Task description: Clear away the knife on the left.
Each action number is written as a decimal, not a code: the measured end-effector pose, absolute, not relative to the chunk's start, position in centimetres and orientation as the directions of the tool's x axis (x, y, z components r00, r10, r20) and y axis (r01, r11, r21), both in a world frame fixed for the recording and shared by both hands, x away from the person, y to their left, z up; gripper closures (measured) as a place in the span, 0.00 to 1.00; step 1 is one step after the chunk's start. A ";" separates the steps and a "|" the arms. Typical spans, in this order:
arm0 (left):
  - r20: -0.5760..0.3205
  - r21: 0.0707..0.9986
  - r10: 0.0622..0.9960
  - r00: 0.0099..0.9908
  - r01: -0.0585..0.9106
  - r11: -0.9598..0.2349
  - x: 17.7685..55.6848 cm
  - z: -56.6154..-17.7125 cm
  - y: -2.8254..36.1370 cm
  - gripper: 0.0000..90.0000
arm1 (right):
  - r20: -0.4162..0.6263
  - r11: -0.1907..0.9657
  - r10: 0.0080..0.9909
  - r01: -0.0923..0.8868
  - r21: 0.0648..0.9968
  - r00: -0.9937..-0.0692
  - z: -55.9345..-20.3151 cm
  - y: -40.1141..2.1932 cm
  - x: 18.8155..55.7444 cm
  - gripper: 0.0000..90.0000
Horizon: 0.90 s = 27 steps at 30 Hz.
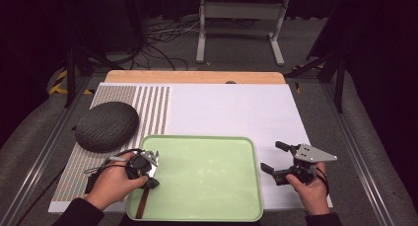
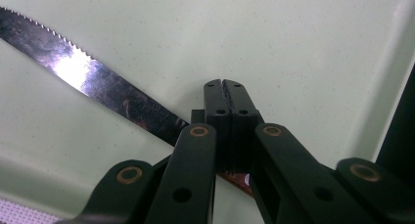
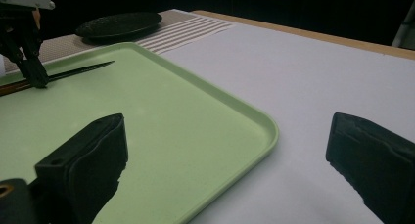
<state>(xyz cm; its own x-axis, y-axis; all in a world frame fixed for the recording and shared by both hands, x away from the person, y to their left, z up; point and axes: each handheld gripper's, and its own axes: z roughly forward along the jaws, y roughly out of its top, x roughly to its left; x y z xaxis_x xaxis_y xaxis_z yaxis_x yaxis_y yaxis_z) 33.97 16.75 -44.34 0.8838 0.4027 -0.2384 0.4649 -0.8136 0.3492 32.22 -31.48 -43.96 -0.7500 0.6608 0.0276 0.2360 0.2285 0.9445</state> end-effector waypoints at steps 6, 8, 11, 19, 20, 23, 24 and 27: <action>-0.236 0.342 0.416 0.878 0.475 -0.811 33.9 -44.3 17.1 1.00 | 0.029 0.229 0.660 0.238 0.944 -0.751 -44.0 -31.5 32.2 0.03; -0.237 0.343 0.415 0.878 0.476 -0.810 33.9 -44.3 17.2 1.00 | 0.029 0.230 0.660 0.238 0.944 -0.751 -44.0 -31.5 32.2 0.03; -0.236 0.339 0.421 0.876 0.480 -0.809 33.8 -44.3 17.5 1.00 | 0.029 0.229 0.660 0.238 0.944 -0.751 -44.0 -31.5 32.2 0.03; -0.229 0.330 0.429 0.874 0.485 -0.810 33.7 -44.2 17.8 1.00 | 0.029 0.231 0.659 0.239 0.943 -0.751 -44.0 -31.4 32.2 0.03; -0.227 0.331 0.431 0.873 0.485 -0.809 33.6 -44.2 17.8 1.00 | 0.029 0.232 0.659 0.239 0.943 -0.751 -44.0 -31.4 32.2 0.03; -0.226 0.325 0.433 0.873 0.486 -0.811 33.6 -44.2 17.9 1.00 | 0.030 0.231 0.659 0.240 0.943 -0.752 -44.0 -31.4 32.3 0.03; -0.225 0.325 0.434 0.873 0.487 -0.811 33.6 -44.2 17.9 1.00 | 0.030 0.231 0.659 0.240 0.943 -0.752 -44.0 -31.4 32.3 0.03; -0.227 0.324 0.437 0.870 0.491 -0.808 33.5 -44.2 18.0 1.00 | 0.032 0.230 0.658 0.241 0.943 -0.752 -44.0 -31.3 32.3 0.03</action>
<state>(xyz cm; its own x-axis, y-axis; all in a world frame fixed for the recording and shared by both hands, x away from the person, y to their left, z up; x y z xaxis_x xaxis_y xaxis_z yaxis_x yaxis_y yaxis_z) 33.54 17.98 -44.22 0.8701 0.4374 -0.2272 0.4911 -0.8085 0.3243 32.26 -31.35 -44.03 -0.7523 0.6580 0.0322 0.2414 0.2298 0.9428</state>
